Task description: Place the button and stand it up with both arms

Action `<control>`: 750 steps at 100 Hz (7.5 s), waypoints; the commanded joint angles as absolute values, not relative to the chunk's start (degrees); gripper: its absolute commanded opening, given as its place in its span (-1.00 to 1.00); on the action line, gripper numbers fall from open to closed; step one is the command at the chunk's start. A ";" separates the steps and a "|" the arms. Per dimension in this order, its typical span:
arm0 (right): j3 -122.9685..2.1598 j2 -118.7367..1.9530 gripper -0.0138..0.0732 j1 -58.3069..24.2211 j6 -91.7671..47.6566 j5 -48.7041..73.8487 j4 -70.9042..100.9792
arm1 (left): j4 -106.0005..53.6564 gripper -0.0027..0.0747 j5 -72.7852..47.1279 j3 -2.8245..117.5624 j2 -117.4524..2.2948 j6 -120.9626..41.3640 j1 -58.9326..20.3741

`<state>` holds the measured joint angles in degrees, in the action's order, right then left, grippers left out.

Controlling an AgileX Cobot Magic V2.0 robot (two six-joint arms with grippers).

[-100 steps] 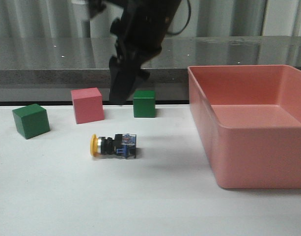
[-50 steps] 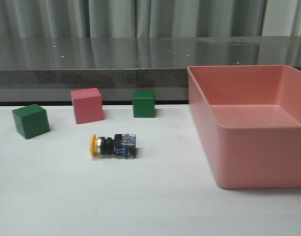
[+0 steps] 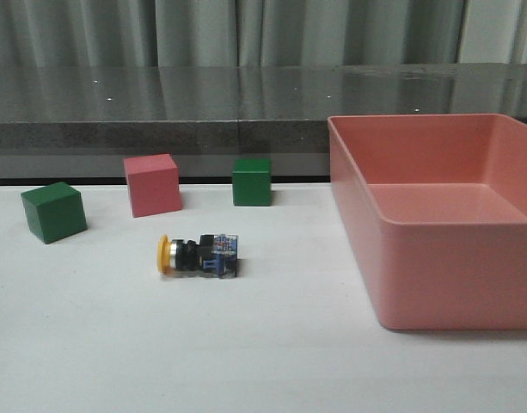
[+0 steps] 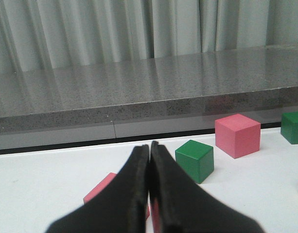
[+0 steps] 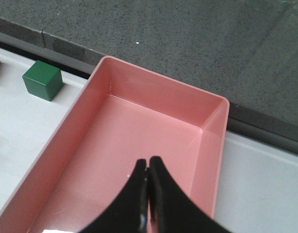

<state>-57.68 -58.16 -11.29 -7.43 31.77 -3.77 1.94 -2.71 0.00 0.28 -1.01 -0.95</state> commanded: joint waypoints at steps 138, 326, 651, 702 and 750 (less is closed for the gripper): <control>-17.89 -22.48 -0.82 -9.27 -5.96 1.82 -4.27 | -13.01 -0.98 -27.61 42.15 -33.95 -5.00 -0.85; -17.89 -22.48 -0.82 -9.27 -5.96 1.82 -4.27 | -98.92 0.76 -57.91 56.03 -113.76 -142.77 -5.10; -17.89 -22.48 -0.82 -9.27 -5.96 1.82 -4.27 | 26.34 -0.98 -70.81 95.67 -115.95 -48.57 -38.14; -17.89 -22.48 -0.82 -9.27 -5.96 1.82 -4.27 | 26.46 -0.98 -70.81 95.67 -118.02 -48.57 -38.16; -17.89 -22.48 -0.82 -9.27 -5.96 1.82 -4.27 | 26.44 0.57 -72.35 97.67 -117.79 -48.33 -38.16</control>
<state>-16.38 -22.17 -9.50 -6.04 5.86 -3.80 25.22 -69.33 95.26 -121.05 -48.96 -37.68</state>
